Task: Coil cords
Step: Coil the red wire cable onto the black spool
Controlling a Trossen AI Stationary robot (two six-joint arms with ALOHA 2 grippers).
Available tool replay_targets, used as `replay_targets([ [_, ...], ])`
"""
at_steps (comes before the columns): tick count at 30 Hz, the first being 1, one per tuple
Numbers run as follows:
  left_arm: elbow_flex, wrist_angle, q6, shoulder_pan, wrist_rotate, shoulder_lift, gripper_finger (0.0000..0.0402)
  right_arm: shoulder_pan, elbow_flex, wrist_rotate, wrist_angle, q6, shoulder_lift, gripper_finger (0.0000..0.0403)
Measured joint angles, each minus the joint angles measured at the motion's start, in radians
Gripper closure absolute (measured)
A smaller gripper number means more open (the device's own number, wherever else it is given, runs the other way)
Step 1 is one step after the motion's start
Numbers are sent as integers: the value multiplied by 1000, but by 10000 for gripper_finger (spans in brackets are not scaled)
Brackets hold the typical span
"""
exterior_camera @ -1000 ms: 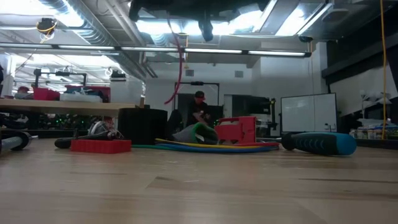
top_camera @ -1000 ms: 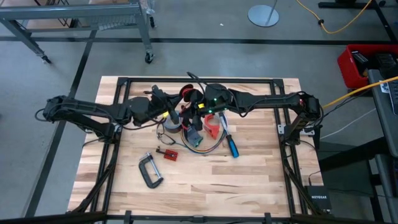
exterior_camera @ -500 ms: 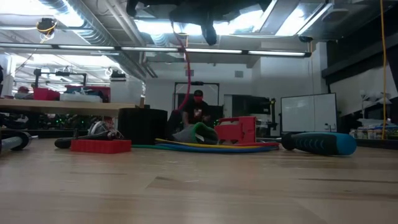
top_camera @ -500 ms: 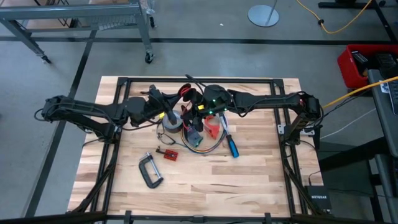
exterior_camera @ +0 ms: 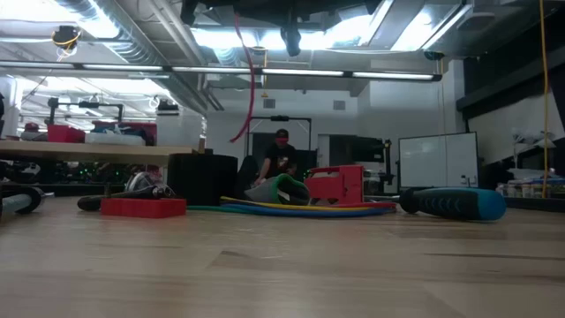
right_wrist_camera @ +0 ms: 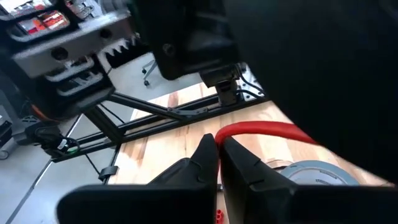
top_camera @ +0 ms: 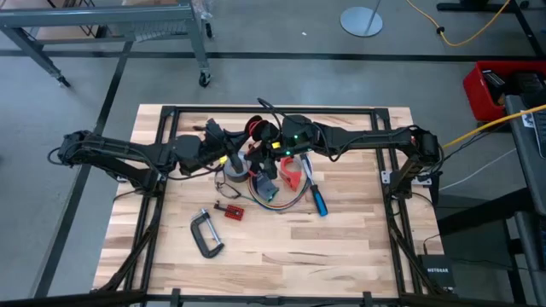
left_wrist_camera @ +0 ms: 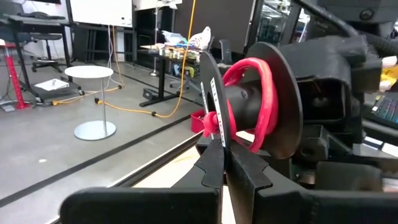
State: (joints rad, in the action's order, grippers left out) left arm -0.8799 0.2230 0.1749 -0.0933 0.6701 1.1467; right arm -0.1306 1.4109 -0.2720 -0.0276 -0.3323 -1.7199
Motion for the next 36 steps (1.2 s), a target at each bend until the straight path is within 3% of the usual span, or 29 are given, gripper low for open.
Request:
replay_targets([
  [11, -2, -55, -39, 0, 39, 7, 401, 0, -1, -58, -24, -27, -2, 396],
  [36, -1, -271, -20, -22, 79, 9, 401, -8, -1, -59, -104, -68, -1, 394],
])
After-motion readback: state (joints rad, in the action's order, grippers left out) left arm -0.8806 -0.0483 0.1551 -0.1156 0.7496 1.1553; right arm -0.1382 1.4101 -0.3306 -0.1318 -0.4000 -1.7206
